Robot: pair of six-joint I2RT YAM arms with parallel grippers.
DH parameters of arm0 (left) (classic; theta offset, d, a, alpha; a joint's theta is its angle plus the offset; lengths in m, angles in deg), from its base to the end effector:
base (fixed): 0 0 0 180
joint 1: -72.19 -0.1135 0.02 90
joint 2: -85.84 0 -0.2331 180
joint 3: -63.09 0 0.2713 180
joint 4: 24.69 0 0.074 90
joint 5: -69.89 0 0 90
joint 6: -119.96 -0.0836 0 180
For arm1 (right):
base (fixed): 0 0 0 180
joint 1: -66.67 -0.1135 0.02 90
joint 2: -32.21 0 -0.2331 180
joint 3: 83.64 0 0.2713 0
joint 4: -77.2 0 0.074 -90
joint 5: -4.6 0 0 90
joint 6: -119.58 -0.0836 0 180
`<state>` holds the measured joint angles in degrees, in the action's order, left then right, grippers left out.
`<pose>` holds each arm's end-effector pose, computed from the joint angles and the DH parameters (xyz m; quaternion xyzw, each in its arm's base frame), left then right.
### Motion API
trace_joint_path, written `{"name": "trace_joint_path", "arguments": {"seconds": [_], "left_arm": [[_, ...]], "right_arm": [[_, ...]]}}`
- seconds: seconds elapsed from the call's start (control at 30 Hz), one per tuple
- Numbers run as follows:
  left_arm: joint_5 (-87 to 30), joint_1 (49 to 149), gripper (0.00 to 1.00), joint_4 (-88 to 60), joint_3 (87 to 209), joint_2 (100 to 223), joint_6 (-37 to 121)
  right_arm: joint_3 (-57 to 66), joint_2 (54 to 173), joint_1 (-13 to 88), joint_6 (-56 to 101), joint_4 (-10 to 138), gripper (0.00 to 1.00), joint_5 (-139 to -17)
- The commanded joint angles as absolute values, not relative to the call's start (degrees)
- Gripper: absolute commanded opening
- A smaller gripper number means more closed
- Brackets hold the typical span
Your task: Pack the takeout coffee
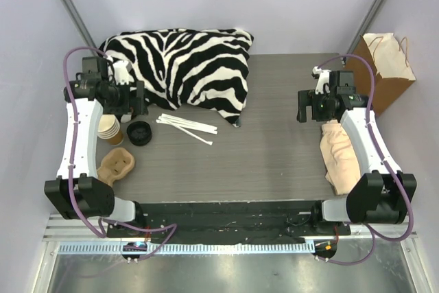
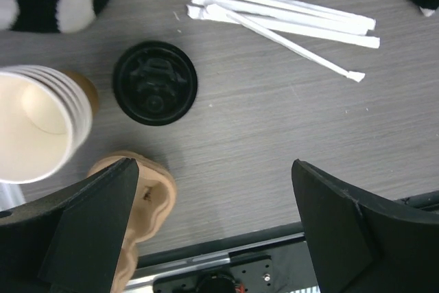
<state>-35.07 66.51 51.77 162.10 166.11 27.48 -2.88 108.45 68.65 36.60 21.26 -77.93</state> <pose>0.3207 0.0102 0.2996 0.0096 0.9531 -0.1051 0.2838 0.3330 -0.0006 0.2386 -0.0629 0.9400 0.0354 0.3335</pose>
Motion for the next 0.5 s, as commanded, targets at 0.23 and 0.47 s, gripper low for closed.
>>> {"name": "trace_joint_path", "arguments": {"seconds": [0.23, 0.47], "left_arm": [[-28.54, 61.92, 1.0, 61.38, 182.03, 173.54, 20.83], [-26.52, 57.87, 0.99, 66.75, 188.71, 179.61, 13.53]], "right_arm": [[1.47, 111.48, 67.81, 40.21, 15.91, 1.0, -71.78], [2.34, 113.59, 64.04, 39.69, 15.12, 1.0, -71.07]]}}
